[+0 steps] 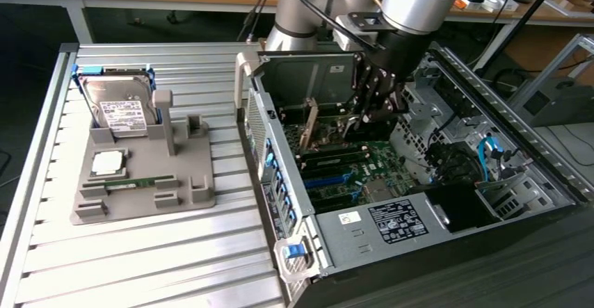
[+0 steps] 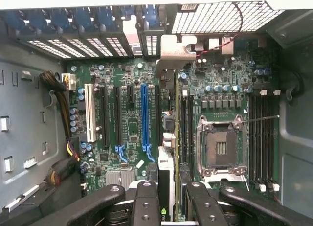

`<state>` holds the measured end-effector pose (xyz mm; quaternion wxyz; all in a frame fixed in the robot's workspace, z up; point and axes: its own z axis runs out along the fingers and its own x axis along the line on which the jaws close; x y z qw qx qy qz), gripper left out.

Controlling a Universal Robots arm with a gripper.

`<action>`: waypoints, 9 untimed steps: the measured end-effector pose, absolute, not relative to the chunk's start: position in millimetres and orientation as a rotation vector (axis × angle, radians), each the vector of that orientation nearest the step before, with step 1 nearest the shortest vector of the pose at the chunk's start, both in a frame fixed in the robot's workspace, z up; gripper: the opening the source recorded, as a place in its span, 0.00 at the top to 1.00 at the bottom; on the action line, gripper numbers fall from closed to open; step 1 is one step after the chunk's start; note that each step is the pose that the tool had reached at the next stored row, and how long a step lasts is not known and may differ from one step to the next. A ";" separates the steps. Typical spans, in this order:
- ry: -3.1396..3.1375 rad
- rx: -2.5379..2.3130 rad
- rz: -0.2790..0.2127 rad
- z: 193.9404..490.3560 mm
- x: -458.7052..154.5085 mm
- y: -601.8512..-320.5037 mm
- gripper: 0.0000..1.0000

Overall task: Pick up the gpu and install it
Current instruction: 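Insert the gpu into the slot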

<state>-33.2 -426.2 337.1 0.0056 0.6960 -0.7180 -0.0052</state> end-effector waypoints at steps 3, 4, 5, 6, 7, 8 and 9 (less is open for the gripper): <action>-2.248 2.179 -0.016 335.4 -33.9 -426.6 0.73; -2.248 2.179 -0.016 334.7 -34.0 -426.6 0.73; -2.248 2.179 -0.016 333.9 -34.2 -426.6 0.73; -2.248 2.179 -0.016 333.1 -34.6 -426.6 0.73; -2.247 2.179 -0.016 332.2 -35.2 -426.9 0.73; -2.247 2.179 -0.016 331.7 -35.6 -427.2 0.73; -2.247 2.179 -0.016 331.2 -36.0 -427.6 0.73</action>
